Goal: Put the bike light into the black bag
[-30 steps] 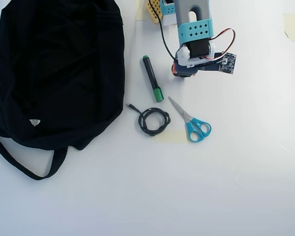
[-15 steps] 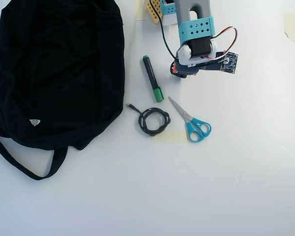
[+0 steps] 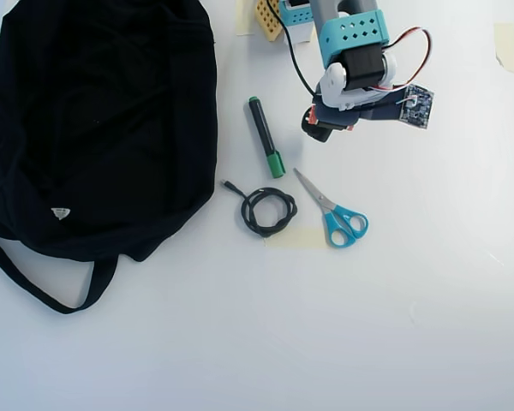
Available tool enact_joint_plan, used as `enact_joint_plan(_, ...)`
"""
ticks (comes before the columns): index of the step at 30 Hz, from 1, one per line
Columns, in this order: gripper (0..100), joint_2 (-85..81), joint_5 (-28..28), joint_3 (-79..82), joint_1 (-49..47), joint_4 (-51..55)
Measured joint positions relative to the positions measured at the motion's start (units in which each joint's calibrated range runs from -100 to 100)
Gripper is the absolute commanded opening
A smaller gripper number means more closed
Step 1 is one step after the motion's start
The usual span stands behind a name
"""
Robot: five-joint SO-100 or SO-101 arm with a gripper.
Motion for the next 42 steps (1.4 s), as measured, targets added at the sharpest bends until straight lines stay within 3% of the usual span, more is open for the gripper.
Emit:
enact_joint_plan(22,2,-5.73,-12.7,-4.72,-0.44,1.8)
enact_joint_plan(42,2,-11.79,-20.17,-9.36,8.96,1.98)
